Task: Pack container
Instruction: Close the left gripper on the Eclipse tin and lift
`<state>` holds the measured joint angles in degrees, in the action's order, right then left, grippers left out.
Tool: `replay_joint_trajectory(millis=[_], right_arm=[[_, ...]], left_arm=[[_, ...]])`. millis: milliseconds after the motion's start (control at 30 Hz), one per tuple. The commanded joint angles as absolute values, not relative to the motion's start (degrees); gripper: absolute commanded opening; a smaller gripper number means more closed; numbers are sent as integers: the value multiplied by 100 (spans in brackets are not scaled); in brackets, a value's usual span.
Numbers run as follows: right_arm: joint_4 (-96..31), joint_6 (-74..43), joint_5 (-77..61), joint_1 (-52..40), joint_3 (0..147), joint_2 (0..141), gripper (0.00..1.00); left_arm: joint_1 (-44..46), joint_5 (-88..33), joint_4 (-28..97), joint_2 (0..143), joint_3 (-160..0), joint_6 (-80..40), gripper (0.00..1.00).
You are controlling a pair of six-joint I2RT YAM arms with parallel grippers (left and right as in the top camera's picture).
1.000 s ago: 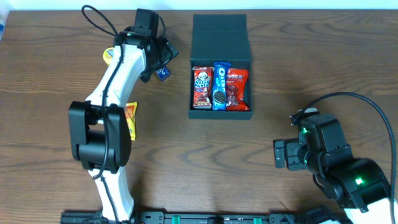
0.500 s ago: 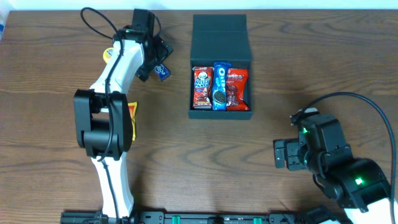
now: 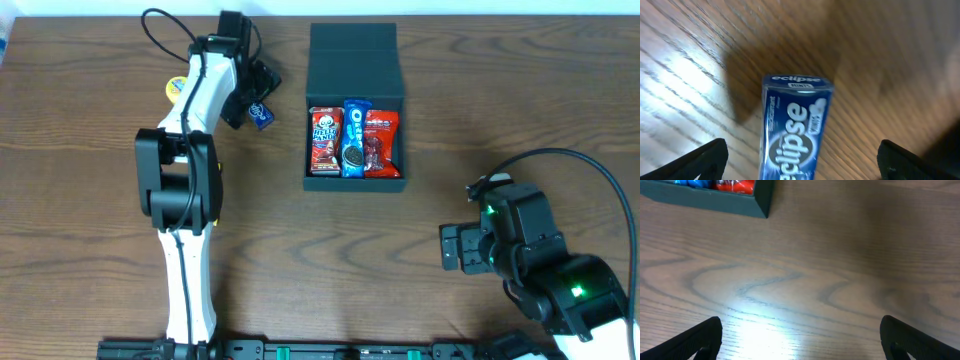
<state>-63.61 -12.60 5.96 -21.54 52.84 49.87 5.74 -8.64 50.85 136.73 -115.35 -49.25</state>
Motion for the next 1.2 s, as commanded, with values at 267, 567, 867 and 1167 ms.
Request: replay_joint_trajectory(millis=[267, 567, 867, 1167], right_arm=[[-6370, -1323, 593, -2119, 5290, 4978, 99], [-6370, -1323, 596, -2119, 5290, 4978, 99], [-6370, -1323, 593, -2119, 5290, 4978, 99], [-6370, -1323, 593, -2119, 5290, 4978, 99]], left_arm=[[574, -703, 5105, 13861, -11620, -4814, 97], [574, -701, 5120, 13961, -11620, -4792, 97], [576, -705, 5113, 14062, -11620, -4779, 100], [576, -707, 5144, 14136, -11620, -4775, 85]])
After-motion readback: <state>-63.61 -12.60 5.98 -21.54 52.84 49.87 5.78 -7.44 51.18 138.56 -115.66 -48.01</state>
